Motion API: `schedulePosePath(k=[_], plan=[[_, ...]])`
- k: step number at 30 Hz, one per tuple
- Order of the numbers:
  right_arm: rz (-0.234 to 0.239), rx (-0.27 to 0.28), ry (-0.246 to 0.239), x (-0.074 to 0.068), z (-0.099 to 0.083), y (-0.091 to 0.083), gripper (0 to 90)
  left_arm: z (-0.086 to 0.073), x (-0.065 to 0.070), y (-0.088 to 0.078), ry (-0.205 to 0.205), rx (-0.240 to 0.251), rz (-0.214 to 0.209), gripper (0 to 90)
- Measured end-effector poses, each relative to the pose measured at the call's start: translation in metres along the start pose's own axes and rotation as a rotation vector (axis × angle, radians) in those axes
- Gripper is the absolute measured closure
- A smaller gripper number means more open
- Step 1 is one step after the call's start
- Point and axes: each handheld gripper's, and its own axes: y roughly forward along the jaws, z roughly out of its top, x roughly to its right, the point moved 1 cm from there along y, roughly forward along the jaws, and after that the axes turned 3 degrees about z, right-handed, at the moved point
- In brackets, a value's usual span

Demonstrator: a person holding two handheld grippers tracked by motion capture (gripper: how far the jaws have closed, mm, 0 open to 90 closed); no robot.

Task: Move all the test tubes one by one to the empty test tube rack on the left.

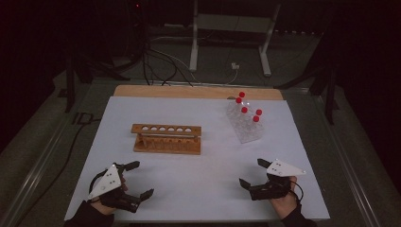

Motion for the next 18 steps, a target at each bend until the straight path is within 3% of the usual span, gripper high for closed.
schedulePosePath(k=[6, 18], plan=[[-0.009, -0.005, -0.025, -0.006, 0.011, -0.003, 0.0, 0.000, -0.001, 0.000, -0.005, 0.000, 0.000, 0.5], [-0.023, 0.059, -0.066, -0.013, 0.049, -0.016, 0.0, 0.001, 0.000, 0.000, -0.010, 0.002, -0.004, 0.5]])
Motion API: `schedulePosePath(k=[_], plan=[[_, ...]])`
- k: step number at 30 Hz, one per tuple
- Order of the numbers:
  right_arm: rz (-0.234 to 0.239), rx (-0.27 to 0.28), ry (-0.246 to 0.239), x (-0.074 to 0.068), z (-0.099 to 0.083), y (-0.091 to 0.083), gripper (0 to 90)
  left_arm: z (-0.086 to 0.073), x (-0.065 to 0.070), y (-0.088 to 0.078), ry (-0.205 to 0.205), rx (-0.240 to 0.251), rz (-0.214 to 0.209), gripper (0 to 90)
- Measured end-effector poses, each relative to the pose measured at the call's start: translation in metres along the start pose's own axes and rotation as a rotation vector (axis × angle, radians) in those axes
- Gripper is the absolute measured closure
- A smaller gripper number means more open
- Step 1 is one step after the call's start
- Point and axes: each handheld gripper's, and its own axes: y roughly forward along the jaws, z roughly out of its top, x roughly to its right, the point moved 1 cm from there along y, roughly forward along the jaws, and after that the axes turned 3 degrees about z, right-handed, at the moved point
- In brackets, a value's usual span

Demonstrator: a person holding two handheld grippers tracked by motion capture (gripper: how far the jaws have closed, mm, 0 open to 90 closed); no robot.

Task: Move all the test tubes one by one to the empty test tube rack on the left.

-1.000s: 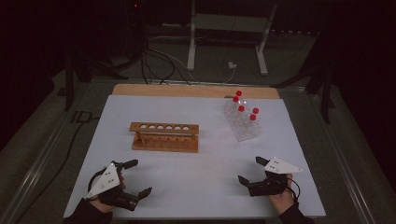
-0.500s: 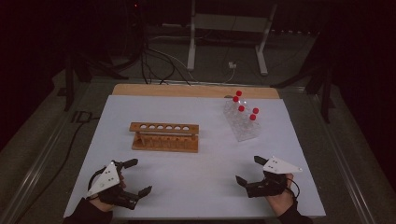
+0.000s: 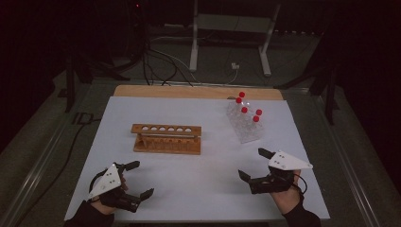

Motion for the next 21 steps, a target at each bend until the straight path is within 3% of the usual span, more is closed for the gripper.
schedulePosePath(k=[13, 21], plan=[[-0.058, 0.090, -0.017, 0.021, 0.039, -0.003, 0.0, 0.000, 0.001, 0.000, -0.004, 0.004, -0.006, 0.5], [-0.087, 0.105, 0.002, 0.041, 0.054, 0.004, 0.0, 0.000, 0.001, 0.000, -0.004, 0.006, -0.007, 0.4]])
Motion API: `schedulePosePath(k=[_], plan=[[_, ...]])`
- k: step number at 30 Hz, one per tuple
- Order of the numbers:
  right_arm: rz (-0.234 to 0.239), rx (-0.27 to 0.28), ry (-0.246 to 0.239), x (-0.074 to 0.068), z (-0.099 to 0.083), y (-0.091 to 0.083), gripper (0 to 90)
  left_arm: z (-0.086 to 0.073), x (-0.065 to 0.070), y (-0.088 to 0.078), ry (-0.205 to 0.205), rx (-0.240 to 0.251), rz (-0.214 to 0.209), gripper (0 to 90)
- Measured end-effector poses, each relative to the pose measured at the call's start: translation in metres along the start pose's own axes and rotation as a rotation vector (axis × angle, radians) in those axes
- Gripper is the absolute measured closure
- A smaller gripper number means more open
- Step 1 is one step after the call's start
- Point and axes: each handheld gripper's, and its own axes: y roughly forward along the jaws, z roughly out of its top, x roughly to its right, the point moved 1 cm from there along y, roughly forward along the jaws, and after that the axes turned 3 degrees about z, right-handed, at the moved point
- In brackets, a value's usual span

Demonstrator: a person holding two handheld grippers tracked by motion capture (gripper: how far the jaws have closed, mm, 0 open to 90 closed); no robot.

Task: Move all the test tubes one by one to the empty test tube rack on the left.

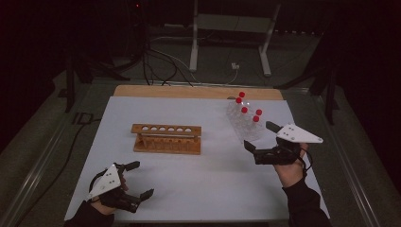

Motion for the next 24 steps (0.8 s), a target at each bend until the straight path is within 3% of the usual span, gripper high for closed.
schedulePosePath(k=[13, 22, 24], plan=[[-0.089, -0.035, 0.049, 0.033, -0.002, 0.024, 0.0, 0.000, 0.000, 0.000, -0.002, 0.000, -0.003, 0.5], [-0.182, -0.108, 0.094, 0.061, -0.021, 0.046, 0.1, 0.000, 0.000, 0.000, -0.001, -0.001, -0.005, 0.4], [-0.194, -0.117, 0.104, 0.065, -0.025, 0.048, 5.6, 0.000, 0.000, 0.000, -0.003, -0.001, -0.005, 0.5]])
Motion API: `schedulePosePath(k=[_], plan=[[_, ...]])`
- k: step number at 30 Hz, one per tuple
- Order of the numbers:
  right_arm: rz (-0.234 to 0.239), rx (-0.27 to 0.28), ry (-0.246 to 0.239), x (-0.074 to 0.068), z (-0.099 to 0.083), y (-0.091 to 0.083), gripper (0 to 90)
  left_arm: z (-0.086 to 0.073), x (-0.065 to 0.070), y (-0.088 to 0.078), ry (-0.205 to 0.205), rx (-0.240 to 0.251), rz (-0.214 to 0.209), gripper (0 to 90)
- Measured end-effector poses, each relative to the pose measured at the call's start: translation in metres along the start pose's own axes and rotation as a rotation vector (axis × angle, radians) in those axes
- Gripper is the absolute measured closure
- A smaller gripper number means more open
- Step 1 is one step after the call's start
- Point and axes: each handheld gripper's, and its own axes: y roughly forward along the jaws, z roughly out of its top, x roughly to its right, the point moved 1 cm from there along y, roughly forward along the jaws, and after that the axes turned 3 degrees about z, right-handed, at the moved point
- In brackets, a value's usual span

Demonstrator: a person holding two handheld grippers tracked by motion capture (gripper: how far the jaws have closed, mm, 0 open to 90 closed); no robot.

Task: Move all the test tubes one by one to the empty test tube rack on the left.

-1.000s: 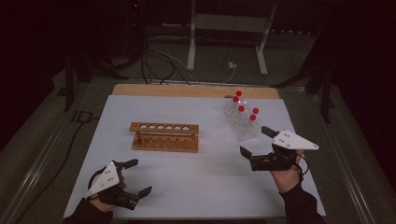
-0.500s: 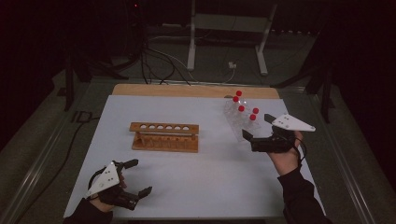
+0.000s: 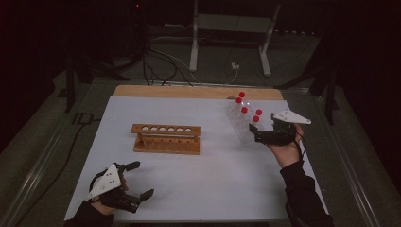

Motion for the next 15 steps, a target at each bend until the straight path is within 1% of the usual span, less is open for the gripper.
schedulePosePath(k=[1, 3, 5, 6, 8, 9, 11, 12, 13, 15], plan=[[-0.006, -0.005, 0.007, 0.001, -0.002, 0.002, 5.8, 0.000, 0.000, 0.000, 0.001, -0.001, 0.000, 0.5], [0.004, -0.024, 0.024, 0.004, -0.006, 0.007, 6.1, 0.000, 0.000, 0.000, 0.003, -0.004, -0.002, 0.5], [-0.003, -0.031, 0.021, 0.004, -0.008, 0.009, 6.2, 0.000, 0.000, 0.000, 0.004, -0.003, -0.002, 0.5], [-0.003, -0.050, 0.027, 0.006, -0.012, 0.012, 7.0, 0.000, 0.000, 0.000, 0.003, -0.003, -0.003, 0.5], [-0.006, -0.059, 0.031, 0.007, -0.014, 0.014, 7.4, 0.000, 0.000, 0.000, 0.003, -0.003, -0.003, 0.5], [-0.023, -0.074, 0.029, 0.009, -0.017, 0.017, 11.9, 0.000, 0.000, 0.001, 0.002, -0.003, -0.003, 0.4], [-0.029, -0.090, 0.033, 0.011, -0.020, 0.021, 14.2, 0.000, 0.000, 0.001, 0.005, -0.005, -0.002, 0.5], [-0.038, -0.097, 0.027, 0.012, -0.022, 0.022, 15.8, 0.000, 0.000, 0.001, 0.005, -0.005, -0.003, 0.5], [-0.038, -0.104, 0.032, 0.013, -0.023, 0.023, 16.2, 0.000, 0.000, 0.001, 0.005, -0.006, -0.003, 0.5], [-0.029, -0.118, 0.039, 0.014, -0.024, 0.027, 22.7, 0.000, 0.000, 0.001, 0.004, -0.006, -0.004, 0.5]])
